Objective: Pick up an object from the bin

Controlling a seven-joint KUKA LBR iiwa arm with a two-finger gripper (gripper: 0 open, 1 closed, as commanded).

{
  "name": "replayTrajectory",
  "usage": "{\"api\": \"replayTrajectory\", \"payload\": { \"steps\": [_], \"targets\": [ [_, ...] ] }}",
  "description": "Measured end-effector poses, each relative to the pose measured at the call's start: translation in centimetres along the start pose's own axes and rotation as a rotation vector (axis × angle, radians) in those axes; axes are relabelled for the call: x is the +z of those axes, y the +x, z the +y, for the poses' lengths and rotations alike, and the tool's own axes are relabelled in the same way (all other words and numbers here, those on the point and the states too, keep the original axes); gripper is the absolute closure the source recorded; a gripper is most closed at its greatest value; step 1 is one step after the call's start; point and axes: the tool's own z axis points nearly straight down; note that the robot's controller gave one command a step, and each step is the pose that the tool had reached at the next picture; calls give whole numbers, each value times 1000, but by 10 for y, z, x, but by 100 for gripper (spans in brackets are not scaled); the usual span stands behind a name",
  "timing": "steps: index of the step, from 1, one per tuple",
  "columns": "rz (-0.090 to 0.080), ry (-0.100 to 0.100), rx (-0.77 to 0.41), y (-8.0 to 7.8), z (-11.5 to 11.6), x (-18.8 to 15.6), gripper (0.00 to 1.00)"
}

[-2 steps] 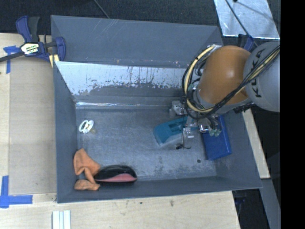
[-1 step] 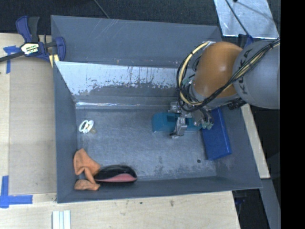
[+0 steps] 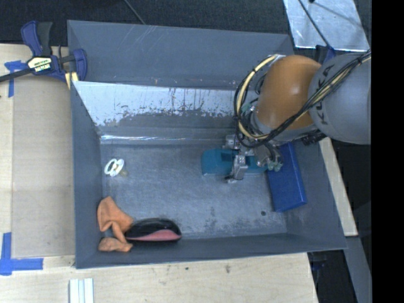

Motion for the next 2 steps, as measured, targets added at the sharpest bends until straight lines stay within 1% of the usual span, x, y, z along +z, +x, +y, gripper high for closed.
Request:
{"api": "replayTrajectory", "payload": {
  "steps": [1,2],
  "targets": [
    [6,0,5,-10,14,-22,100],
    [5,0,-15,14,9,-126,100]
  ]
}}
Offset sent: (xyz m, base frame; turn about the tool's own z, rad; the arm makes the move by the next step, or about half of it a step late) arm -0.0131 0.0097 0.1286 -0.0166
